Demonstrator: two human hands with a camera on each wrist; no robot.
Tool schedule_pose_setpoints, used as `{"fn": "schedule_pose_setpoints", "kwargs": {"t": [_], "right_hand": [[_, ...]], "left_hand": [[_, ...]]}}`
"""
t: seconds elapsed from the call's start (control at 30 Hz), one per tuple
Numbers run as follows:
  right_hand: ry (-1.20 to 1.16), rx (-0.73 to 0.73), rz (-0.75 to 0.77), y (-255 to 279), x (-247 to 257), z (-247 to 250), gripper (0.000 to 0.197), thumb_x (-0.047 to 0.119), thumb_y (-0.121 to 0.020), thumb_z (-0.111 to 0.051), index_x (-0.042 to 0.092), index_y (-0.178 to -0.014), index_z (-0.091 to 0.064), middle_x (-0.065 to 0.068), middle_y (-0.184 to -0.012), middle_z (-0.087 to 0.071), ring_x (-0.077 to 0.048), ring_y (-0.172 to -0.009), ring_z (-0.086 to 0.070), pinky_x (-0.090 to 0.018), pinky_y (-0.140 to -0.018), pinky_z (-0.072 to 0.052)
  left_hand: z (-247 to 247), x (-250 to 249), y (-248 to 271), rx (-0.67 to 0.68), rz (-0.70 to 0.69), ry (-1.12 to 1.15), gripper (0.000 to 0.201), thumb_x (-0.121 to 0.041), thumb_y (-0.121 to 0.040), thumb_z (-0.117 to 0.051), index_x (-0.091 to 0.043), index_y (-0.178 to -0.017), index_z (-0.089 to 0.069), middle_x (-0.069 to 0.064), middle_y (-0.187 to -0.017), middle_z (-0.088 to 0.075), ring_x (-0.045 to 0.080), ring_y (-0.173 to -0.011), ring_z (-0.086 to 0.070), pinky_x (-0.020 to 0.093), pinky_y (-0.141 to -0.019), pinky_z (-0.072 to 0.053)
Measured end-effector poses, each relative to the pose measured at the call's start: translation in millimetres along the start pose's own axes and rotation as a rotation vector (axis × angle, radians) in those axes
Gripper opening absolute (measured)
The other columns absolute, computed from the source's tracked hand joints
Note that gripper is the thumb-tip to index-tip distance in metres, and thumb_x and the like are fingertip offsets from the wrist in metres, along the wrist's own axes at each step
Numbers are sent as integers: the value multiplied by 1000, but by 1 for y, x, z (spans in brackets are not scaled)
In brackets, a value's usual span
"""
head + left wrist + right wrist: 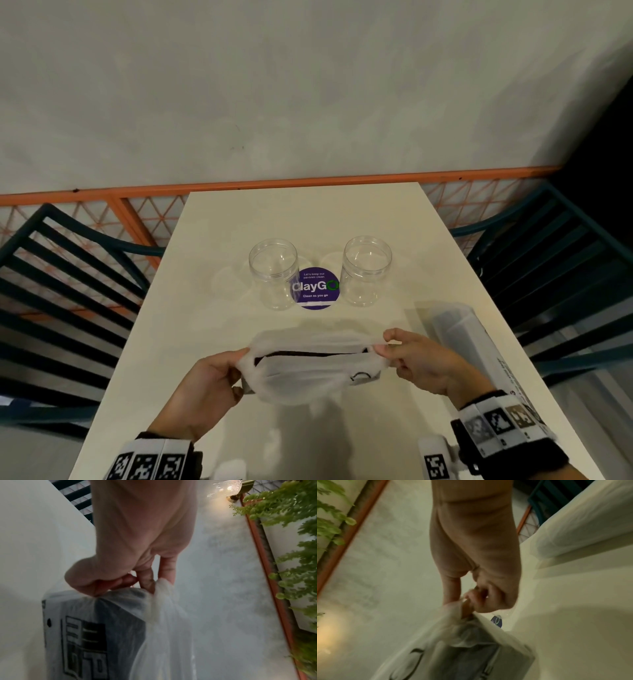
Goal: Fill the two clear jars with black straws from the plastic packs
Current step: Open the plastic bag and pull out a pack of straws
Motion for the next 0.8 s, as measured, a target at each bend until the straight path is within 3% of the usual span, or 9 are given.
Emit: {"fn": "schedule_pose_setpoints", "kwargs": {"t": [0.1, 0.23, 0.33, 0.4, 0.47, 0.5, 0.63, 0.73, 0.8], "right_hand": [[-193, 128, -33, 4, 3, 5, 23, 7, -78, -64, 18, -72, -44, 2, -63, -40, -5, -35, -27, -15, -36, -21], [-327, 177, -21, 5, 5, 6, 26, 7, -87, -52, 17, -66, -40, 4, -53, -43, -6, -36, -30, -16, -36, -27], [-347, 191, -29, 3, 3, 2, 18, 10, -81, -53, 14, -67, -44, 2, -55, -47, -7, -37, -34, -17, -37, -32], [-281, 205, -28, 3, 0, 3, 20, 14, -81, -61, 13, -67, -46, 1, -59, -46, -7, -41, -35, -18, -40, -34], [-141, 181, -23, 5, -1, 4, 21, 13, -74, -68, 15, -71, -47, 1, -64, -44, -8, -46, -34, -19, -44, -33], [-29, 125, -17, 4, -2, 4, 21, 11, -71, -68, 15, -76, -48, 1, -67, -43, -8, -48, -35, -19, -46, -31], [363, -117, 46, 4, 2, 1, 8, 14, -81, -65, 16, -87, -60, 0, -80, -48, -12, -67, -38, -21, -53, -32], [542, -160, 198, 5, 4, -5, 5, 18, -85, -63, 15, -86, -67, 4, -86, -60, -14, -71, -50, -20, -58, -42], [625, -201, 286, 5, 4, -8, 7, 17, -85, -64, 17, -82, -69, 2, -90, -66, -18, -74, -60, -25, -64, -52]], "left_hand": [[6, 6, -4, -83, 50, 180, 13, -15, -64, -58, -11, -71, -48, 4, -71, -37, 14, -61, -35, 25, -56, -27], [4, 11, -5, -176, 88, 185, 14, -30, -80, -52, -17, -85, -56, -1, -77, -51, 12, -68, -42, 26, -60, -28], [2, 12, -2, -144, 62, -48, 46, -53, -89, -41, -14, -96, -65, -7, -92, -63, 10, -88, -52, 30, -86, -31], [0, 11, 0, -122, 6, -242, 65, -67, -69, -55, -10, -99, -68, -6, -93, -66, 11, -91, -52, 31, -88, -30], [-1, 11, 2, -133, -57, -356, 71, -58, -48, -70, -4, -94, -68, -1, -84, -64, 14, -82, -50, 29, -75, -33], [-2, 12, 2, -149, -81, -385, 67, -51, -47, -74, -1, -91, -67, 1, -81, -63, 15, -77, -50, 28, -70, -34], [-5, 18, -6, -306, -157, -375, 23, -23, -70, -74, -4, -80, -67, 5, -78, -61, 21, -77, -50, 29, -65, -38], [-6, 23, -10, -524, -280, -401, 19, -26, -69, -65, -9, -77, -60, 6, -76, -60, 25, -74, -52, 32, -63, -41], [-6, 23, -10, -655, -328, -498, 24, -23, -72, -68, -11, -86, -52, 8, -76, -60, 29, -73, -56, 33, -60, -41]]}}
Point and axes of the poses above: each hand's wrist, its own y-axis away from the middle knuckle, its own z-axis out of the back of the hand, x = y × z, the point moved 2 cm from there along -y, towards the middle knuckle
